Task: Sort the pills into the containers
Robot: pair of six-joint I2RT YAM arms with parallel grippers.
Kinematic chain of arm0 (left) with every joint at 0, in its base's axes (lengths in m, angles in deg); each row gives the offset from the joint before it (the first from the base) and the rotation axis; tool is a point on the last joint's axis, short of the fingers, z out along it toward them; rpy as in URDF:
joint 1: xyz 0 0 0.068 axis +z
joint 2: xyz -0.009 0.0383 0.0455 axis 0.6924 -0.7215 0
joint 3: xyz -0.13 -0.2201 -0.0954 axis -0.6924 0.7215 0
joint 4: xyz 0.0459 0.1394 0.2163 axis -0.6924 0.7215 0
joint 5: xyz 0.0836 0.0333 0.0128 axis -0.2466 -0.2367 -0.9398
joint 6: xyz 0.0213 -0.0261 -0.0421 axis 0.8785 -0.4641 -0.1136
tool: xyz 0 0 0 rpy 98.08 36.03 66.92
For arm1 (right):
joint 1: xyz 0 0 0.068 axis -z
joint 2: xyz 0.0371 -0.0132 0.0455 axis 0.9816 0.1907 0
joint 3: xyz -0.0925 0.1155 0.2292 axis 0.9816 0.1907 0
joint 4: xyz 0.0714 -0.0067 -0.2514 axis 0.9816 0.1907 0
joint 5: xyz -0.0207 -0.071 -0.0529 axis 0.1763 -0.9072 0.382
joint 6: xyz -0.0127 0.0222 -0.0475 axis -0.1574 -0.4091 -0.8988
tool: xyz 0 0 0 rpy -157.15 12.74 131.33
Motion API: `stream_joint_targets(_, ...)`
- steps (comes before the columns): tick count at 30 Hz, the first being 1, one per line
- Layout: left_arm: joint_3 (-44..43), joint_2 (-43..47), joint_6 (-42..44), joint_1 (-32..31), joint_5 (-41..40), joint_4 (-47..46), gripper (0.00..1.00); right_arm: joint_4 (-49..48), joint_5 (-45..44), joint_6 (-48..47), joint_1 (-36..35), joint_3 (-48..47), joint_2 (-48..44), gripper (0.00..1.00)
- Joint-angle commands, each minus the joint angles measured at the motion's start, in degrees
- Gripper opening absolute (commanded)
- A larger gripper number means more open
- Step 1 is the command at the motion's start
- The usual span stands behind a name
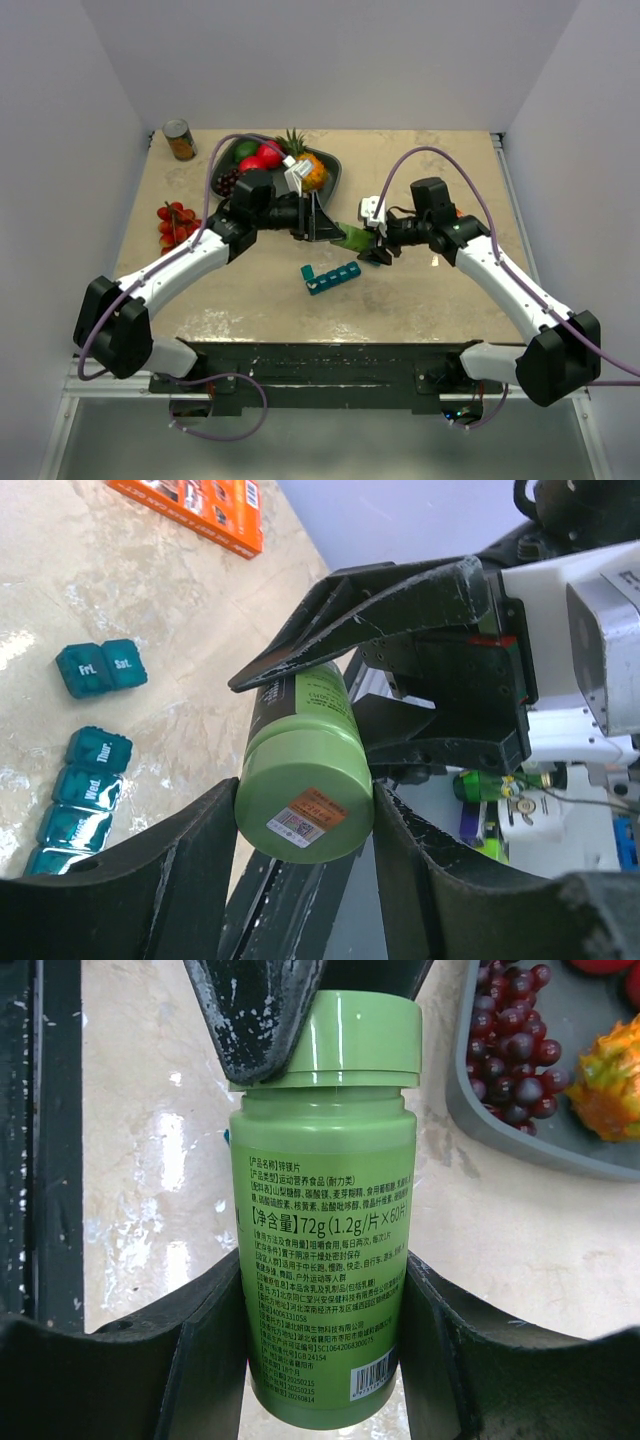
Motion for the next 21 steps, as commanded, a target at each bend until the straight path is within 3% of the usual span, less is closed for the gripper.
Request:
stream_joint_targets(1, -2.06, -1.82, 4.66, -0.56, 6.75, -1.49, 0.0, -2.87, 9.6, 1.49, -0.91, -3.07, -0.86, 0.0)
stream_joint_targets(3, -2.93, -2.26, 8.94, -0.47, 8.77, 0.95, 0.0, -3.22, 11.98, 2.19, -0.91, -2.98, -0.78, 0.0)
stream_joint_targets(10, -11.72, -5.86, 27.42, -0.56, 5.18, 23.19, 0.0, -4.28, 14.88, 3.96, -1.0, -2.63, -0.51, 0.0)
stream_joint_targets(17, -16.12, -8.14, 28.92, 0.06, 4.99, 27.07, 0.0, -3.31, 12.24, 1.85, -1.52, -2.36, -0.86, 0.0)
stream_joint_targets(21, -18.31, -7.8, 36.71, 0.06, 5.35, 30.4, 0.0, -2.61, 15.05, 1.58, -1.7, -2.54, -0.6, 0.0)
